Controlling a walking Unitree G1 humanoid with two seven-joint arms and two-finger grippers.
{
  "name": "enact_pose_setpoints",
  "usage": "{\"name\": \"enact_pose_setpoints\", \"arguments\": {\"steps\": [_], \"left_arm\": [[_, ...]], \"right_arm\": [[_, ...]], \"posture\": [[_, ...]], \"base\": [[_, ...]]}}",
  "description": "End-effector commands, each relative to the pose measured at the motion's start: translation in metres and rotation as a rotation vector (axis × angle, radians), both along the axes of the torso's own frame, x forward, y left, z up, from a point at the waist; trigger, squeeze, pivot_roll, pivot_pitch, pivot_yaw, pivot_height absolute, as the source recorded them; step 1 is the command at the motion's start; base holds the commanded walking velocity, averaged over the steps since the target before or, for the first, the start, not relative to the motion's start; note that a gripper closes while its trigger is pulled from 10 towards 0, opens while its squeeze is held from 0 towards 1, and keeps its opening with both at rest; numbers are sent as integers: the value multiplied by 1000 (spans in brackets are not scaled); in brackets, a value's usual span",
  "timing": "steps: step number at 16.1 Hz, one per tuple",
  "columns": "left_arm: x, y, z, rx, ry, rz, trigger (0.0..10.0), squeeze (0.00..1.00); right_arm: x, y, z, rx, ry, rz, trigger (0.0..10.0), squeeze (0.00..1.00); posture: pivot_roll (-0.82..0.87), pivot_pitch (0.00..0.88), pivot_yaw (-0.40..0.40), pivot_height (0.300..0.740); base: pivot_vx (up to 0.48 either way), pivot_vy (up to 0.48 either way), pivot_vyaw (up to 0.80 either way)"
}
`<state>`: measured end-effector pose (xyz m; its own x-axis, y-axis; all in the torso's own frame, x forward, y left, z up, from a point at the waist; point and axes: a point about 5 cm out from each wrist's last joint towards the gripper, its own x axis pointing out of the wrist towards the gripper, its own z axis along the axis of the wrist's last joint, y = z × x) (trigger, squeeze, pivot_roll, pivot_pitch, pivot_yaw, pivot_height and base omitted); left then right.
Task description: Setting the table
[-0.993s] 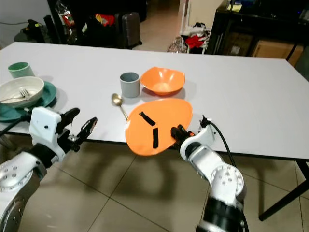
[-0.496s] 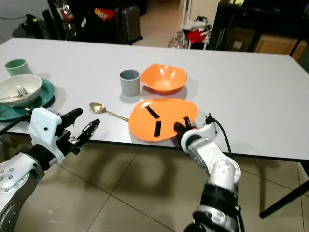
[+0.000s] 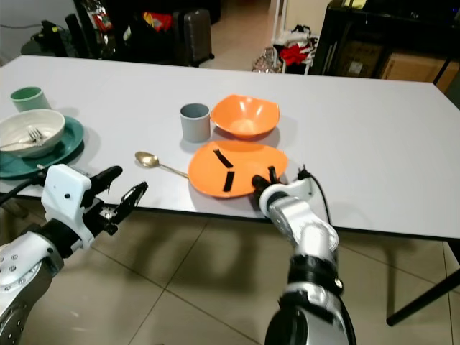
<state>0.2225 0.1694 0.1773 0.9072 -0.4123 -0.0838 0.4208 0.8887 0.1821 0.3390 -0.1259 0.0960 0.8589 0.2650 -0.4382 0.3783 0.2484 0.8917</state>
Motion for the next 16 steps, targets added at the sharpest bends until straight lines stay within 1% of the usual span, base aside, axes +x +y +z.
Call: {"name": "enact_pose_setpoints", "arguments": {"steps": [1, 4, 8, 9, 10, 12, 14, 16], "left_arm": [[-1, 0, 4, 11, -10, -4, 10000, 0], [-1, -1, 3, 14, -7, -10, 10000, 0], [-3, -3, 2, 18, 12, -32, 10000, 0], [-5, -5, 0, 20, 24, -45, 10000, 0], [-6, -6, -1, 21, 38, -58, 10000, 0], [-11, -8, -5, 12, 72, -87, 10000, 0], [-12, -9, -6, 13, 79, -91, 10000, 0], [-12, -8, -7, 13, 82, -92, 10000, 0]], "right_arm": [[13, 23, 20, 48, -81, 22, 10000, 0], [24, 25, 20, 9, -90, -2, 10000, 0], [34, 29, 21, 7, -111, -23, 10000, 0], [36, 28, 21, 5, -117, -36, 10000, 365], [37, 27, 21, 5, -121, -47, 10000, 1000], [37, 23, 18, -3, -130, -58, 10000, 1000], [35, 19, 16, -7, -135, -62, 10000, 1000], [26, 10, 8, -8, -136, -76, 10000, 1000]], "posture": [[46, 0, 28, 740], [46, 0, 36, 740], [50, 0, 39, 740], [51, 0, 38, 740], [53, 0, 37, 740], [51, 0, 35, 740], [50, 0, 35, 740], [41, 0, 38, 740]], "base": [[0, 0, 0], [0, 0, 0], [0, 0, 0], [0, 0, 0], [0, 0, 0], [0, 0, 0], [0, 0, 0], [0, 0, 0]]}}
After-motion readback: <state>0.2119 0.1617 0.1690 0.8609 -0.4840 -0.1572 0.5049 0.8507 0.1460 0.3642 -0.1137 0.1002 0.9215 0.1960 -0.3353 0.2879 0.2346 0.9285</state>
